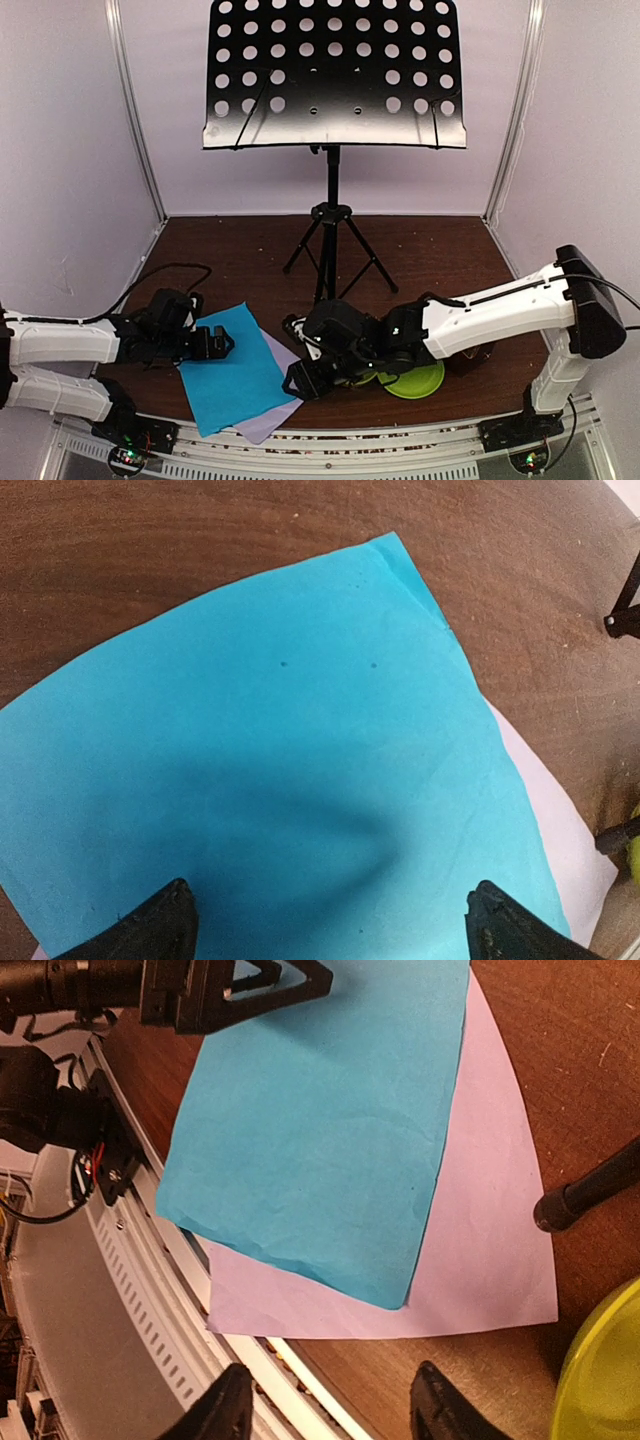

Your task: Set up the instrument practice props

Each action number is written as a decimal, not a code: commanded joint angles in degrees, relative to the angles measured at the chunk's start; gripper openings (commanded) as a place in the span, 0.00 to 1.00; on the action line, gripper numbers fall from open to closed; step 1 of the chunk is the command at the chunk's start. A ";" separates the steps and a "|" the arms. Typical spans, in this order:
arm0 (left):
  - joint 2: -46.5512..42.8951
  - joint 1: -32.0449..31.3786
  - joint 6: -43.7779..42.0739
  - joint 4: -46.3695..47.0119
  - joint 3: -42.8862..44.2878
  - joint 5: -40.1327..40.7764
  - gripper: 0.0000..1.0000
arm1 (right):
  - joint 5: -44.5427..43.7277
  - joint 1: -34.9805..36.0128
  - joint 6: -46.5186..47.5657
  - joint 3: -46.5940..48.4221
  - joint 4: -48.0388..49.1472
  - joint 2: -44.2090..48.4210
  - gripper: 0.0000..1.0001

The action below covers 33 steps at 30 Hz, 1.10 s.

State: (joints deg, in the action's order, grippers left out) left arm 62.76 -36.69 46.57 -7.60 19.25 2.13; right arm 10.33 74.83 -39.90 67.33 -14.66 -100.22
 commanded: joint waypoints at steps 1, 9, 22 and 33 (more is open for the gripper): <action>2.72 0.48 2.21 3.45 -2.00 -1.87 0.96 | -0.64 0.24 -1.81 3.93 -1.08 -3.21 0.50; 2.95 0.48 2.22 4.34 -2.02 -1.78 0.95 | -0.44 0.37 -3.39 5.93 -3.40 -7.89 0.43; 2.93 0.46 3.41 7.07 -4.74 -1.89 0.94 | 0.51 0.27 -6.77 5.06 -0.27 -12.47 0.44; 3.77 0.39 3.96 8.99 -5.75 -2.73 0.93 | 5.95 -0.88 -10.73 7.11 5.36 -17.66 0.49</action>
State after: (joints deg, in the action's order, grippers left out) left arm 64.73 -36.67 48.86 4.21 15.84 2.11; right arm 13.72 74.54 -48.21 73.71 -11.90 -115.57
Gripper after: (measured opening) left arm 0.931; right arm 0.492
